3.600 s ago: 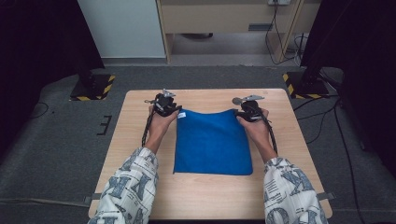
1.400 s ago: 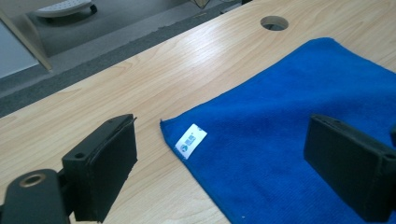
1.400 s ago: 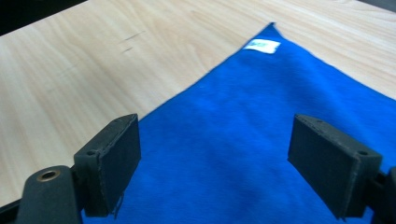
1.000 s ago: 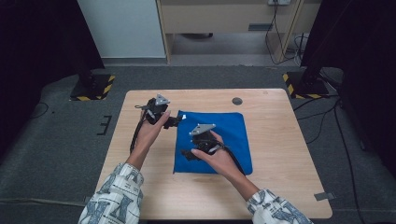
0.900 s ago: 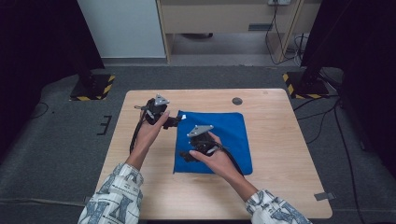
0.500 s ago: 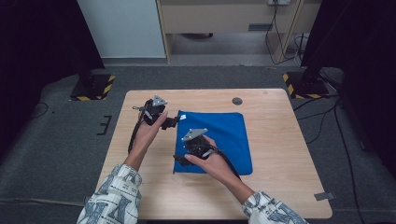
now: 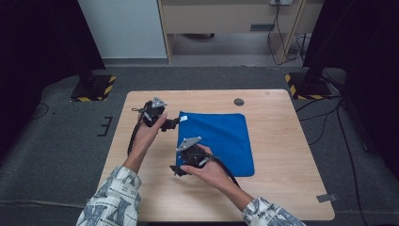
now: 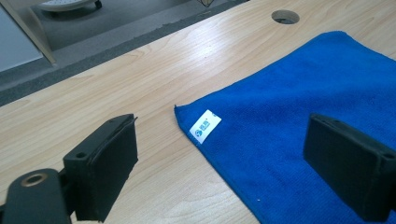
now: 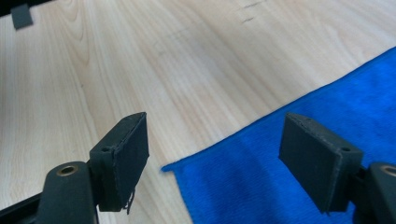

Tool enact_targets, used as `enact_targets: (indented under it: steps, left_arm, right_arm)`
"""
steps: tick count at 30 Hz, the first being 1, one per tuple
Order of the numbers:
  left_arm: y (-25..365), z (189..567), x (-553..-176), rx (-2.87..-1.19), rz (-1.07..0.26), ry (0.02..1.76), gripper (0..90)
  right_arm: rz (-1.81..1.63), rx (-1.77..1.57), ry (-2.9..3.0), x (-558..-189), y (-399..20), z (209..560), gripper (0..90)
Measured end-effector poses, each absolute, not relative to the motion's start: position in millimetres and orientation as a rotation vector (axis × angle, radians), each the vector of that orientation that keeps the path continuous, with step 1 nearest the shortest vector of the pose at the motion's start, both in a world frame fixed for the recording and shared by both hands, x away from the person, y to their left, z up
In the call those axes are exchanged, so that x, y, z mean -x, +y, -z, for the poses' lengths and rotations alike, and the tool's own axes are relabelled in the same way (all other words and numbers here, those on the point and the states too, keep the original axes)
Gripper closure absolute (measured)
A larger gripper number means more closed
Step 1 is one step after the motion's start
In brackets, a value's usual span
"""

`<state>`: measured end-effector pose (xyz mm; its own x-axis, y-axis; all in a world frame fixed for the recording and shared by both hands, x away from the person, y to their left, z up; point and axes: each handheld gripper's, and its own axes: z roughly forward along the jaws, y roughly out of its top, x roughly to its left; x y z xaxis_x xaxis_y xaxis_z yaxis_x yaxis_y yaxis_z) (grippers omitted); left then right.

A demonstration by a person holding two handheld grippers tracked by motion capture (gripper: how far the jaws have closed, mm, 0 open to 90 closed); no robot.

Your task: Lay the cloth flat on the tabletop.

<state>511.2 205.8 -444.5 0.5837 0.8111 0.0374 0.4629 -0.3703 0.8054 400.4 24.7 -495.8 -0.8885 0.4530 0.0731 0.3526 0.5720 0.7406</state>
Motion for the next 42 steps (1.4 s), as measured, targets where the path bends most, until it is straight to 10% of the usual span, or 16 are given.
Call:
enact_targets:
  steps: [23, 33, 42]
  left_arm:
    - [214, 445, -509, -2.024, -0.563, 1.015, 9.5]
    - [211, 446, -509, -2.026, -0.559, 1.009, 9.5]
    - [210, 448, -509, -2.031, -0.551, 1.016, 9.5]
  right_arm:
    - [-1.163, -0.622, 2.707, -385, 26, 512, 65.8]
    - [-1.104, -0.668, 2.707, -387, 33, 522, 47.0]
    - [-1.044, -0.679, 2.676, -390, 33, 524, 69.0]
